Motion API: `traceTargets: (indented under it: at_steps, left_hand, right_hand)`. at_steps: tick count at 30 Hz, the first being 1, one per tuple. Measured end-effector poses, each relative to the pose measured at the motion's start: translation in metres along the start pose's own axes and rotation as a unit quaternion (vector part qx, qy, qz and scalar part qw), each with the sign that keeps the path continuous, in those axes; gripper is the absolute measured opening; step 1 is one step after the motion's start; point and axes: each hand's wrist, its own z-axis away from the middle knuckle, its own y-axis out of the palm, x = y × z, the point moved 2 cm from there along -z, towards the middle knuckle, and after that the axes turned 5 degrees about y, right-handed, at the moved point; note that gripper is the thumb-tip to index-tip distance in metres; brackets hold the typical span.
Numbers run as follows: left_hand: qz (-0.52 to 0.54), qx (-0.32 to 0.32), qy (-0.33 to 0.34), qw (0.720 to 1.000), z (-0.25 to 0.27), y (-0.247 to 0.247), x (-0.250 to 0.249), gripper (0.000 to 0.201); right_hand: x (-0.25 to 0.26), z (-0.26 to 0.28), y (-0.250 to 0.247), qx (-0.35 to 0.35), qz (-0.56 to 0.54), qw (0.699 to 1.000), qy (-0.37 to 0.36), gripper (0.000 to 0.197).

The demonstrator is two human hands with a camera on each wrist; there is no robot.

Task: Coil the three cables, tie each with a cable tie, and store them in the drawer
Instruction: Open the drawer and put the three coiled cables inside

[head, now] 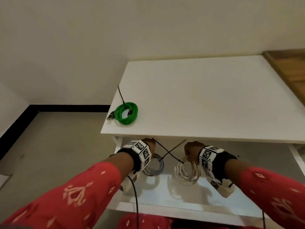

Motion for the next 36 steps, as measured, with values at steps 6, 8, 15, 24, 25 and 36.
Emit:
traceTargets:
  at_steps: [6,8,15,24,25,36]
  left_hand:
    - [0.025,0.018,-0.012,0.999,-0.031,0.043,0.003,0.05]
    - [0.047,0.031,-0.012,0.998,-0.04,0.058,0.0,0.047]
    - [0.076,0.062,-0.026,0.995,-0.049,0.086,-0.002,0.028]
    - [0.146,-0.016,-0.012,0.989,-0.009,0.012,-0.025,0.045]
    - [0.148,-0.026,-0.006,0.989,0.003,0.0,-0.03,0.044]
    - [0.156,-0.156,0.046,0.974,0.127,-0.071,-0.037,0.036]
  right_hand:
    - [-0.011,-0.056,0.043,0.015,-0.051,0.999,0.006,0.024]
    - [-0.013,-0.068,0.058,0.014,-0.061,0.998,0.013,0.03]
    - [-0.017,-0.076,0.078,0.038,-0.063,0.997,0.029,0.038]
    - [0.006,-0.008,0.014,0.003,0.01,1.0,-0.025,0.032]
    - [0.012,0.006,0.006,-0.008,0.025,0.999,-0.03,0.032]
    - [0.06,0.109,-0.05,-0.081,-0.112,0.99,0.003,0.025]
